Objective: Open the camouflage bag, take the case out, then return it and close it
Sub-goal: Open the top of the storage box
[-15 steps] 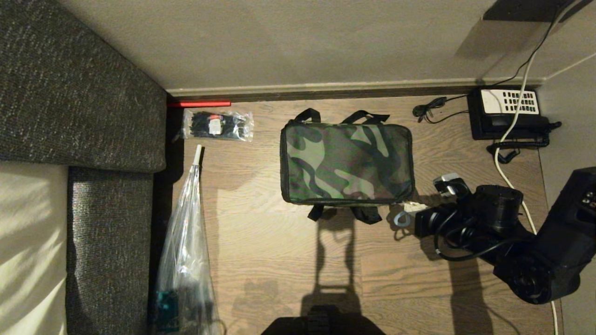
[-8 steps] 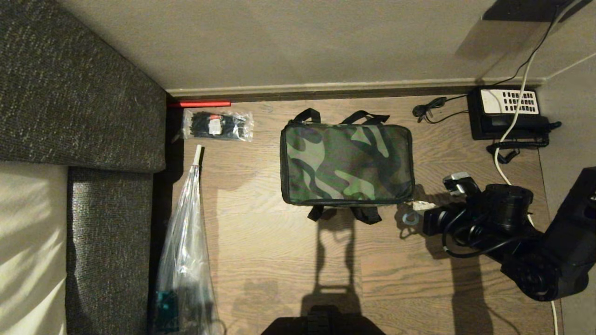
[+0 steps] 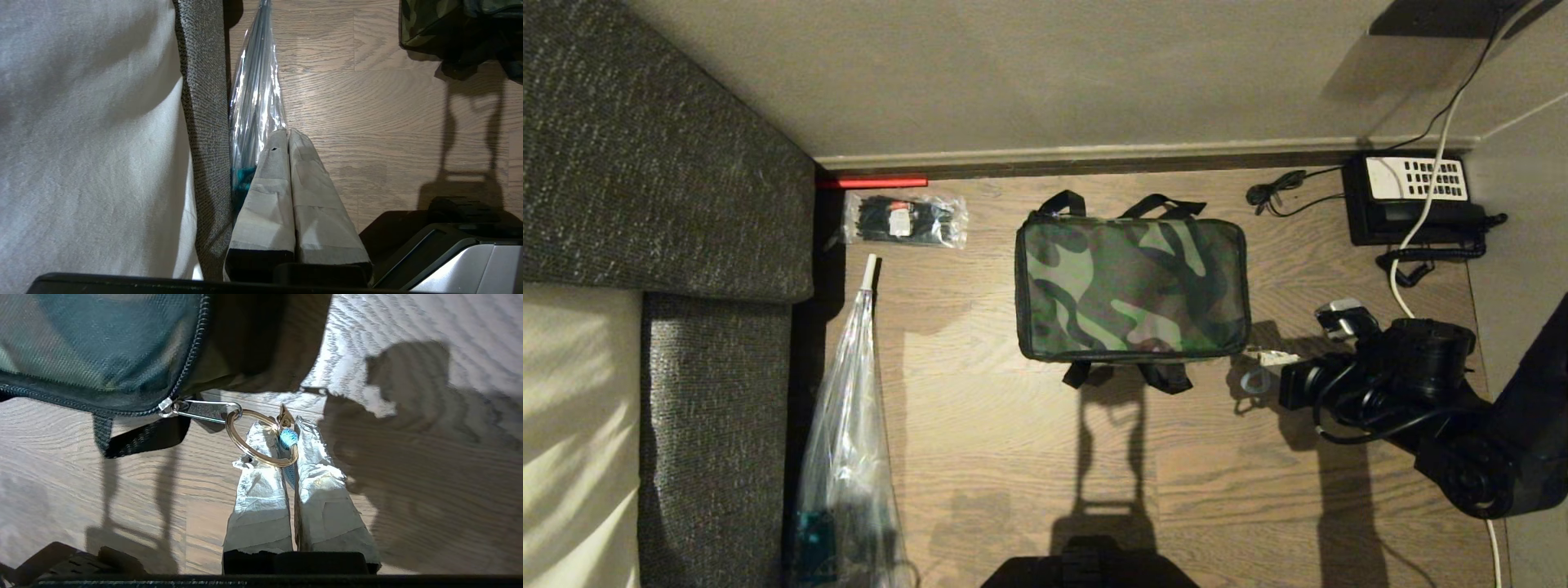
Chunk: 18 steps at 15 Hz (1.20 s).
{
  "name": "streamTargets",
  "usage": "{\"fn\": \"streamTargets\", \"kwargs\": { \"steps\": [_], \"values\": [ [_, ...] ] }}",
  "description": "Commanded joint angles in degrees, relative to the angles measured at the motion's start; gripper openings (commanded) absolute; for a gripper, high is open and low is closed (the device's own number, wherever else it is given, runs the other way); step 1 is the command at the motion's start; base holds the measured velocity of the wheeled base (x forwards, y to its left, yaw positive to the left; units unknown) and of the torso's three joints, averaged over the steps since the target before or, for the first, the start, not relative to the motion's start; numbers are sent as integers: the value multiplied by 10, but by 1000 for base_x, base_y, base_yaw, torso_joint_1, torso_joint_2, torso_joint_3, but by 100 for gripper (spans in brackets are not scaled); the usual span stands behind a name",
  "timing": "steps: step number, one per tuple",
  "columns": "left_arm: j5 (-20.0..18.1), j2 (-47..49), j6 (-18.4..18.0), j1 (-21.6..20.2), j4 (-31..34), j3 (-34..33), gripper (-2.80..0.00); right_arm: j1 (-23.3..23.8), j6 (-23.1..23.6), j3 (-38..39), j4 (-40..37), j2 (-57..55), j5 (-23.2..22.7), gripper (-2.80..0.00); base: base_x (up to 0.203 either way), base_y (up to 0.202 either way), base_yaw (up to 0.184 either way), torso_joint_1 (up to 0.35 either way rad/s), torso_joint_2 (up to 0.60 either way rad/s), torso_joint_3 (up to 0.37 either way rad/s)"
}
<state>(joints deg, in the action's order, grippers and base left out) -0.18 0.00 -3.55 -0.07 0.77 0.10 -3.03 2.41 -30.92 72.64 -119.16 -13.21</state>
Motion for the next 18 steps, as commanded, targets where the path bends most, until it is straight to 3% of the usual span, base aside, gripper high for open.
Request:
{"fn": "streamTargets", "kwargs": {
  "steps": [1,9,12,18],
  "values": [
    [0,0,-1,0,0,0,-280,12,0,-5,-1,9,-11,-280,0,0,0,0,0,0],
    [0,0,0,0,0,0,-280,11,-5,-65,-37,15,-34,-280,0,0,0,0,0,0],
    [0,0,-1,0,0,0,-280,11,-1,-76,-41,16,-80,-280,0,0,0,0,0,0],
    [0,0,-1,0,0,0,-280,12,1,-96,-49,11,-84,-280,0,0,0,0,0,0]
  ]
}}
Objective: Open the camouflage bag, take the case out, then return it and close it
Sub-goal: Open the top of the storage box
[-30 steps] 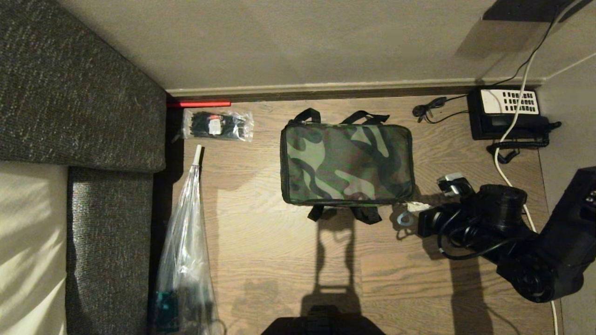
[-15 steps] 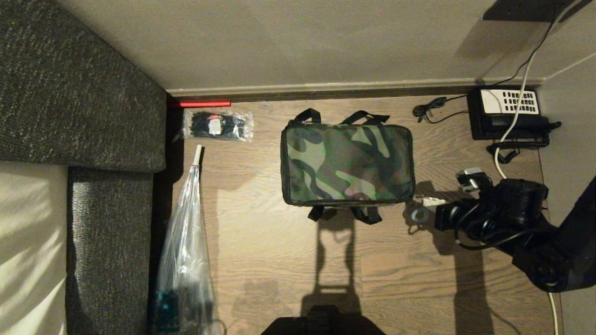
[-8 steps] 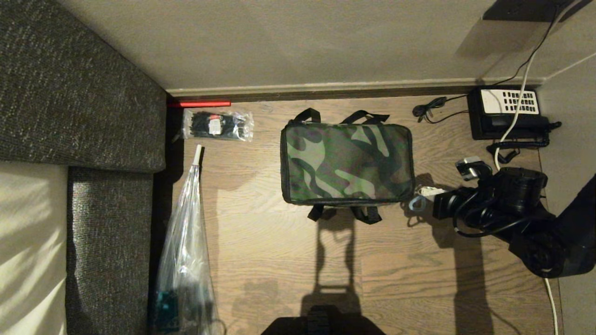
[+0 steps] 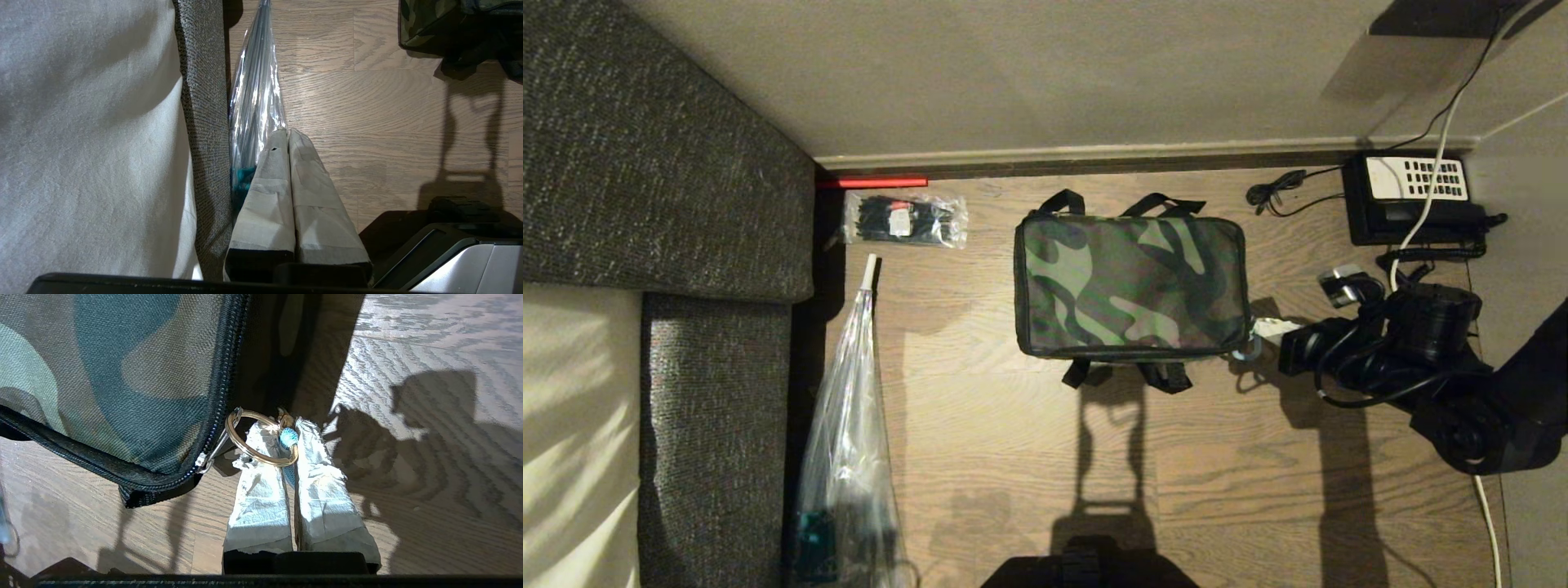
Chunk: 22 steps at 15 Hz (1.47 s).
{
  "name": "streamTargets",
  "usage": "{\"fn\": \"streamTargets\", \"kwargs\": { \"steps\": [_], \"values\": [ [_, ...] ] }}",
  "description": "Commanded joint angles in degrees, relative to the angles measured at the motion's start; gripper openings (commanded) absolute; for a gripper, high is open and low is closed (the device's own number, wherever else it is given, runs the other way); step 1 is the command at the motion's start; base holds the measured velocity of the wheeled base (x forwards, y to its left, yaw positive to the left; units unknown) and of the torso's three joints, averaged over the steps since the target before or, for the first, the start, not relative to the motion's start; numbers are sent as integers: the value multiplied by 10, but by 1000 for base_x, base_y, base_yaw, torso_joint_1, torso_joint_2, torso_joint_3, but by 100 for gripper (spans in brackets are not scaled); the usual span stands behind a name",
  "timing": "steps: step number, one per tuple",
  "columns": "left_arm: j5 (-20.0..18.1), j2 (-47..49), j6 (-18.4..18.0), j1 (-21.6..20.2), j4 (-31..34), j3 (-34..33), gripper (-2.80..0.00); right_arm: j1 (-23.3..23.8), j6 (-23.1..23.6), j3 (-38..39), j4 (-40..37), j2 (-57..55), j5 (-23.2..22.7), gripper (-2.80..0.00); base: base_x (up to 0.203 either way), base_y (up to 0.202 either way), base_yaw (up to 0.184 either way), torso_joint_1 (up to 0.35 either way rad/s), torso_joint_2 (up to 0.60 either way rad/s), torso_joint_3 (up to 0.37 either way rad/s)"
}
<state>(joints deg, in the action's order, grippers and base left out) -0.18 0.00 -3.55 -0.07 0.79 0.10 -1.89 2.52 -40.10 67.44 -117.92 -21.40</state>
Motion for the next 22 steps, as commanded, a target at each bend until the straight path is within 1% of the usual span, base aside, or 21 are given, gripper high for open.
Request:
{"fn": "streamTargets", "kwargs": {
  "steps": [1,10,18,22],
  "values": [
    [0,0,0,0,0,0,-280,0,0,-5,3,-1,-3,-280,0,0,0,0,0,0],
    [0,0,-1,0,0,0,-280,7,0,-47,-15,-10,-5,-280,0,0,0,0,0,0],
    [0,0,-1,0,0,0,-280,10,-9,-98,-18,-22,-4,-280,0,0,0,0,0,0],
    [0,0,0,0,0,0,-280,10,-16,-125,-49,-21,-5,-280,0,0,0,0,0,0]
  ]
}}
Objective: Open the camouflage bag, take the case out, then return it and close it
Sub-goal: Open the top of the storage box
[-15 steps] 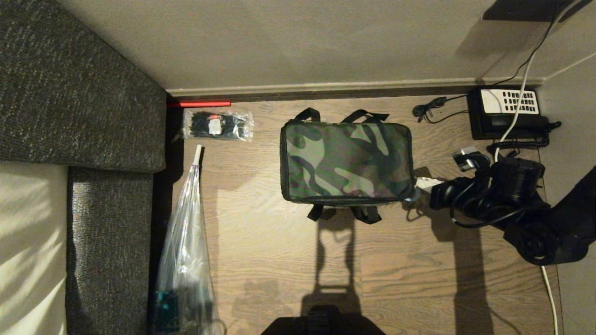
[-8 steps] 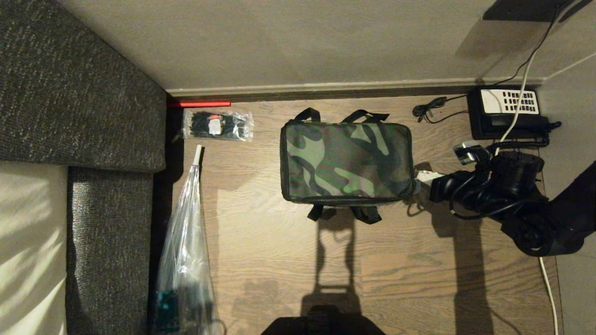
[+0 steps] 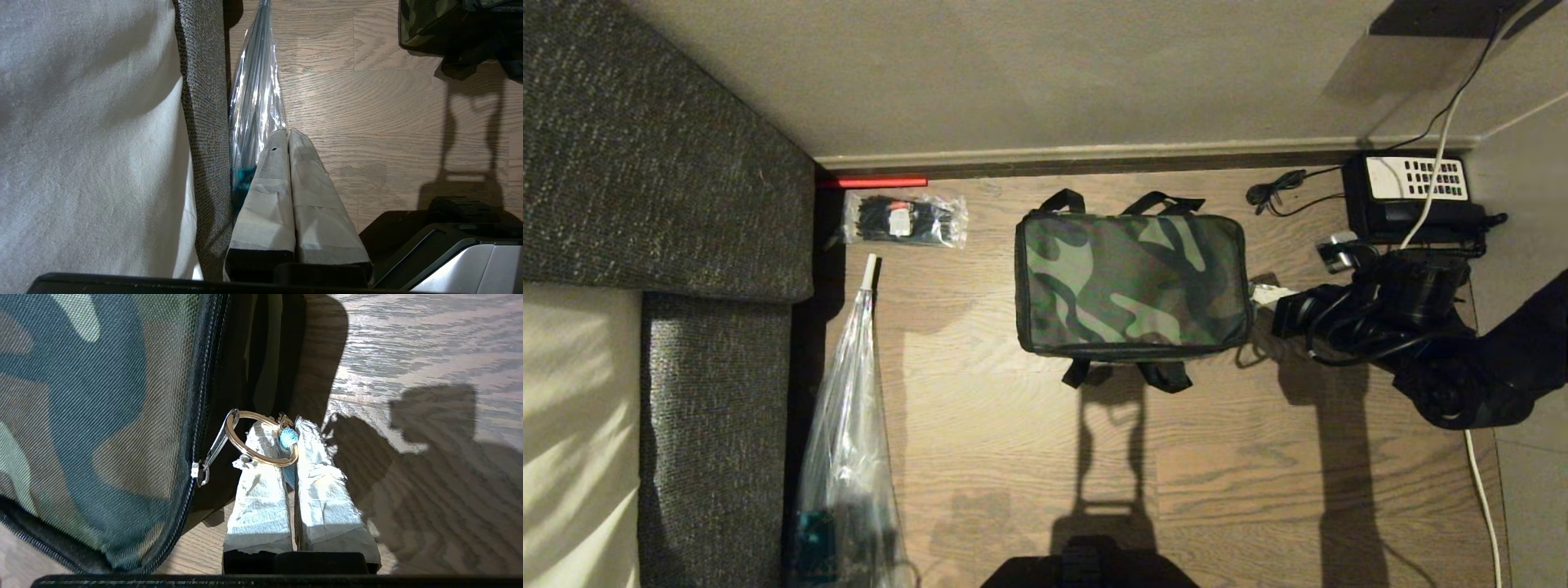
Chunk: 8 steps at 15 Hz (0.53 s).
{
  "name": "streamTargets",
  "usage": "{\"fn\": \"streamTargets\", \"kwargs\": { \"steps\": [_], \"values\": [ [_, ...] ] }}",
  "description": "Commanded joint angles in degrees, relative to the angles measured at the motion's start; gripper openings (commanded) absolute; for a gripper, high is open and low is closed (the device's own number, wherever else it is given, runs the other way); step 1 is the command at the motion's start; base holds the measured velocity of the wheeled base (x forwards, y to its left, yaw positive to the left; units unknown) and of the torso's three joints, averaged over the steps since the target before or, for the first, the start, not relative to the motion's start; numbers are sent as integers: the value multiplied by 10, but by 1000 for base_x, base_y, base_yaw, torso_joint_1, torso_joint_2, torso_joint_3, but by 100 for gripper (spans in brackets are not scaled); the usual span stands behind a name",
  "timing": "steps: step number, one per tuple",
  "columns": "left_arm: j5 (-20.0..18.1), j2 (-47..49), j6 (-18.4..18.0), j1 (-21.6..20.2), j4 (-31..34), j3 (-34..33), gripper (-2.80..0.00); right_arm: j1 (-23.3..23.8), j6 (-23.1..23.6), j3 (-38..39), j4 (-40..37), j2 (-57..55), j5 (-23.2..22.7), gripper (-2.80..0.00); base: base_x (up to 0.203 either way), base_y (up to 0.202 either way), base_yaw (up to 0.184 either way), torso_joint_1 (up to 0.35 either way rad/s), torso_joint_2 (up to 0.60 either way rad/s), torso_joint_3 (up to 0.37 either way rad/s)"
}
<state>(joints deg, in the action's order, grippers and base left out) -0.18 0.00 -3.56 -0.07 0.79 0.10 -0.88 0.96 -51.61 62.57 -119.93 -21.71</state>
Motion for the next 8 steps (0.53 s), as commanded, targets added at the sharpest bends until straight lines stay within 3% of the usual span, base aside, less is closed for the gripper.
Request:
{"fn": "streamTargets", "kwargs": {
  "steps": [1,8],
  "values": [
    [0,0,0,0,0,0,-280,0,0,-18,-6,-1,-1,-280,0,0,0,0,0,0],
    [0,0,0,0,0,0,-280,0,-53,-54,-13,-1,-1,-280,0,0,0,0,0,0]
  ]
}}
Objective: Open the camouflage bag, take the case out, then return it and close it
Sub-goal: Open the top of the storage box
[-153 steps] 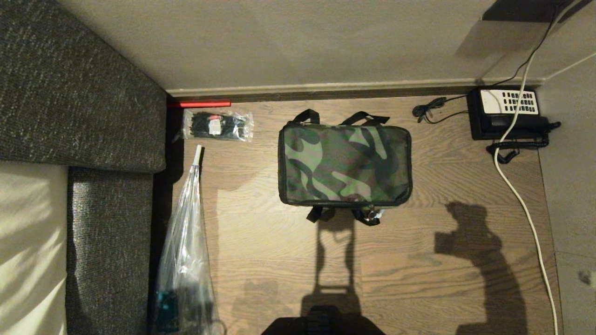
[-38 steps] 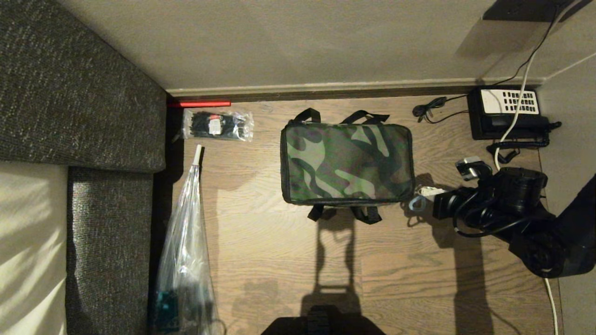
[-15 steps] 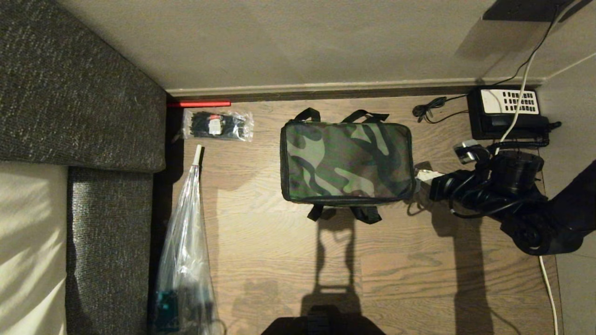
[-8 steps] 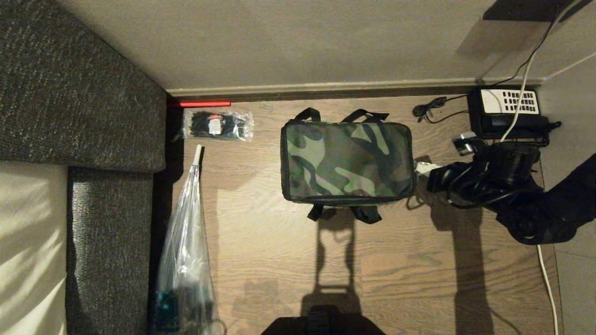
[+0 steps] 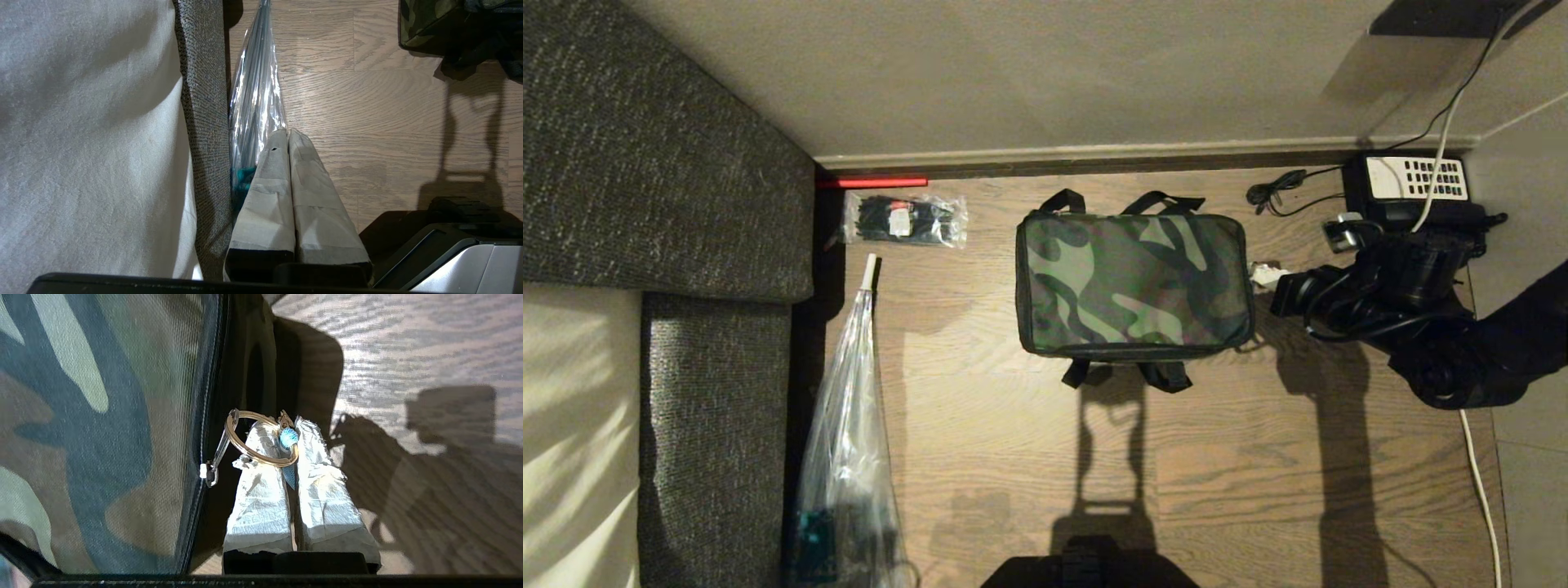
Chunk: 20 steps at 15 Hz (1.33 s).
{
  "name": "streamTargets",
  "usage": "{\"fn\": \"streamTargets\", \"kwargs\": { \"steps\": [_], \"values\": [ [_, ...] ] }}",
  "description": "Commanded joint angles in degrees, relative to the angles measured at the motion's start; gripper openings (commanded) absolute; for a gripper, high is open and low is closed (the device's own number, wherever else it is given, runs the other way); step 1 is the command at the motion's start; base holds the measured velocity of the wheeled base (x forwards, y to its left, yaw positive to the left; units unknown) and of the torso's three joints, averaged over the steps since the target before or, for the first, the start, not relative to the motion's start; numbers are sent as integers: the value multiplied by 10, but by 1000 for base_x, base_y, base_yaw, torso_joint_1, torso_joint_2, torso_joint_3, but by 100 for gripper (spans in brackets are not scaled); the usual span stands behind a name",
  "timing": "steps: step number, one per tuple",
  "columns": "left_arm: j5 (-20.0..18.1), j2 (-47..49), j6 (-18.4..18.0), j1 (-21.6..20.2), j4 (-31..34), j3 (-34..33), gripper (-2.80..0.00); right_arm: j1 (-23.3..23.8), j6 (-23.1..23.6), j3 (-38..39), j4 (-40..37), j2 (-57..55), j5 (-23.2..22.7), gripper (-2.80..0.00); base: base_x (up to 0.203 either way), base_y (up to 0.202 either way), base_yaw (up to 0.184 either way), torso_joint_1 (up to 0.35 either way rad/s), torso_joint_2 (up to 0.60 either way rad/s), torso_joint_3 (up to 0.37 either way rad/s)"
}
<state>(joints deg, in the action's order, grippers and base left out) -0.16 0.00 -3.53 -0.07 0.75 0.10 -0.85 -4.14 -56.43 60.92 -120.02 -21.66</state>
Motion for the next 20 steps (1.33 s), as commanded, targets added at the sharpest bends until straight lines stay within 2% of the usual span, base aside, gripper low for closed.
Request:
{"fn": "streamTargets", "kwargs": {
  "steps": [1,11,17,20],
  "values": [
    [0,0,0,0,0,0,-280,0,-2,-9,2,-1,-1,-280,0,0,0,0,0,0],
    [0,0,-1,0,0,0,-280,-1,-26,-60,-1,-14,-1,-280,0,0,0,0,0,0],
    [0,0,-1,0,0,0,-280,0,-55,-85,-38,-13,-2,-280,0,0,0,0,0,0],
    [0,0,-1,0,0,0,-280,0,-55,-98,-38,-15,-2,-280,0,0,0,0,0,0]
  ]
}}
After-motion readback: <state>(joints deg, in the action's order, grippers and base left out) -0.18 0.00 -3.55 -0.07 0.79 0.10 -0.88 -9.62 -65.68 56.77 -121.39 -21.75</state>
